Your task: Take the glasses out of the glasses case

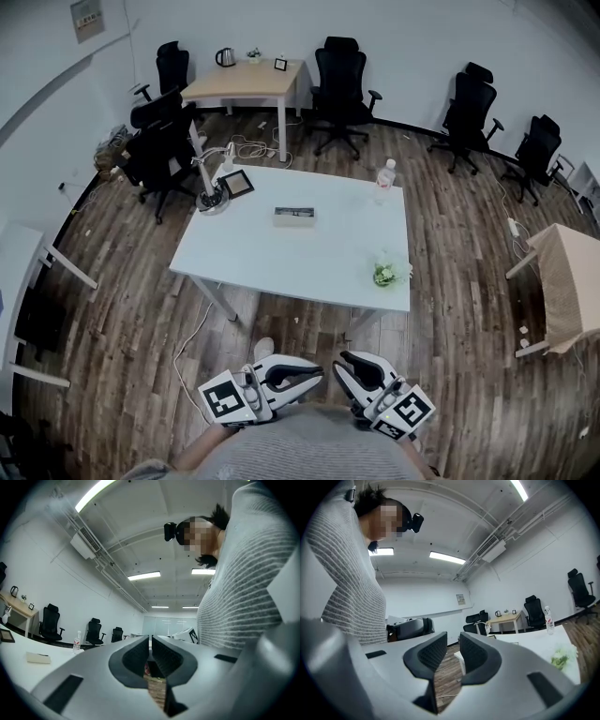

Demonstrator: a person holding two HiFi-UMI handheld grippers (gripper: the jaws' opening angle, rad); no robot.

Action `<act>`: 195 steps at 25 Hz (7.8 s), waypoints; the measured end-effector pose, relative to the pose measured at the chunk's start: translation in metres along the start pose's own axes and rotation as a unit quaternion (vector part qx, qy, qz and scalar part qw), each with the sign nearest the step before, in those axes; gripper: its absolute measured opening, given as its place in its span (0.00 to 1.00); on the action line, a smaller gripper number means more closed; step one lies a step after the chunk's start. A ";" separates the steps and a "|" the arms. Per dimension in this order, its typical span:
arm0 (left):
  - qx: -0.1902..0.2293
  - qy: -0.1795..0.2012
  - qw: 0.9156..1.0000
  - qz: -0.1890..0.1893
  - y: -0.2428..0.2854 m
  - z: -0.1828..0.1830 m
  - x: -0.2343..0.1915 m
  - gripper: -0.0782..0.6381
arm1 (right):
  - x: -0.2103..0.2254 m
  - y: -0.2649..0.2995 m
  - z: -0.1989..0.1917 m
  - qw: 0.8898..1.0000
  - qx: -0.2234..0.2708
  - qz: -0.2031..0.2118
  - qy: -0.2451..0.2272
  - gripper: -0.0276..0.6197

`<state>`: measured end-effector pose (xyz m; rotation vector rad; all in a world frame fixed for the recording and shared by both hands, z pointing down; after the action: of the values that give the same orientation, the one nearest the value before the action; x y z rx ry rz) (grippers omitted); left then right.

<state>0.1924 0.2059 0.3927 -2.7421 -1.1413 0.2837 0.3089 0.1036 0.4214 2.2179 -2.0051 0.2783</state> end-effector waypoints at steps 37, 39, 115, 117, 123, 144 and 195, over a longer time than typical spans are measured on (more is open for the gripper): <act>-0.009 -0.025 0.990 -0.137 -0.103 0.055 -0.365 0.13 | 0.093 0.314 0.033 0.994 0.001 -0.111 -0.024 0.06; -0.007 -0.025 0.990 -0.136 -0.097 0.055 -0.371 0.13 | 0.099 0.312 0.034 0.993 -0.001 -0.117 -0.021 0.06; -0.389 0.104 0.912 -0.082 -0.042 -0.102 -0.591 0.25 | 0.137 0.285 0.024 0.979 0.014 -0.203 -0.007 0.07; -0.401 0.101 0.907 -0.080 -0.041 -0.109 -0.596 0.25 | 0.139 0.284 0.024 0.977 0.013 -0.211 -0.008 0.07; -0.448 0.096 0.885 -0.087 -0.034 -0.133 -0.608 0.25 | 0.139 0.281 0.025 0.978 0.003 -0.208 0.005 0.07; -0.581 0.061 0.803 -0.113 -0.018 -0.202 -0.644 0.25 | 0.156 0.280 0.022 0.974 -0.012 -0.223 0.020 0.07; -0.486 0.014 0.869 -0.089 -0.001 -0.149 -0.626 0.15 | 0.150 0.287 0.021 0.978 -0.018 -0.207 0.010 0.07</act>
<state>-0.2064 -0.2505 0.6088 -3.3444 -1.9098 -0.5124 0.0382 -0.0757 0.4292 2.5220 -1.4723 0.2099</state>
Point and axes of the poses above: the fingertips, and each gripper's own axes: y forward along the fingers, x to its right, z out of its top, the point moved 7 cm from there along -y, backward along the fingers, and after that the axes turned 9 degrees about -z, right-handed, at the moved point
